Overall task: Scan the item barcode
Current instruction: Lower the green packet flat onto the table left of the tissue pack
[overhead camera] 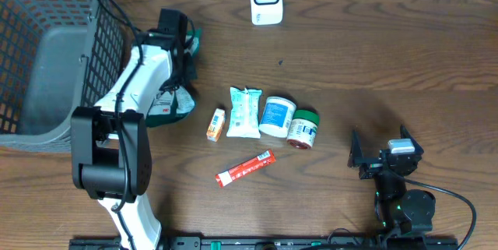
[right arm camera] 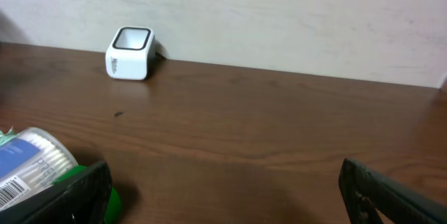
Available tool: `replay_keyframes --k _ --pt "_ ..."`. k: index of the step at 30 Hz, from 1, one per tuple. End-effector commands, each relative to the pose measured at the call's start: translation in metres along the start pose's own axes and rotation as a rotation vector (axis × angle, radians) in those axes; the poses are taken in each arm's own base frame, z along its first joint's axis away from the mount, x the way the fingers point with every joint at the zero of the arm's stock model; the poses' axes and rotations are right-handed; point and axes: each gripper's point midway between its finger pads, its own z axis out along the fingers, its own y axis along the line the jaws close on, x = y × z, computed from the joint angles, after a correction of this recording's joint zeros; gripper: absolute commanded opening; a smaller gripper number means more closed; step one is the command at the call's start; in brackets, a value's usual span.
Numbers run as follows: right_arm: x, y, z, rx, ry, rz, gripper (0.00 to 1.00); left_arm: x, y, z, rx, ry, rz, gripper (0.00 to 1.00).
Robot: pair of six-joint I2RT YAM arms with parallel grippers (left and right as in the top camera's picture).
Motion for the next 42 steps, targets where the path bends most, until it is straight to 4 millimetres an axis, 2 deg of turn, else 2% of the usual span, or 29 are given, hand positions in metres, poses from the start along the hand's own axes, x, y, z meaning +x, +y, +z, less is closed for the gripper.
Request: replay_keyframes --k 1,13,23,32,36,40,42 --pt "0.001 0.002 0.0 -0.007 0.003 -0.009 0.99 0.003 -0.005 0.01 0.046 -0.002 -0.02 0.07" --pt "0.001 0.002 0.0 -0.007 0.003 -0.009 0.99 -0.004 0.001 0.014 0.041 -0.032 -0.034 0.08" --pt "0.001 0.002 0.0 -0.007 0.003 -0.009 0.99 -0.021 0.005 0.022 0.064 -0.106 -0.063 0.13" --pt "0.001 0.002 0.0 -0.007 0.003 -0.009 0.99 -0.016 0.006 0.031 0.053 -0.084 -0.035 0.13" --pt "0.001 0.002 0.0 -0.007 0.003 -0.009 0.99 -0.017 0.006 0.029 0.055 -0.089 -0.036 0.14" --pt "0.001 0.002 0.0 -0.007 0.003 -0.009 0.99 -0.025 0.004 0.017 0.067 -0.12 -0.022 0.64" --pt "0.001 0.002 0.0 -0.007 0.003 -0.009 0.99 -0.032 0.003 0.005 0.076 -0.151 0.004 0.72"
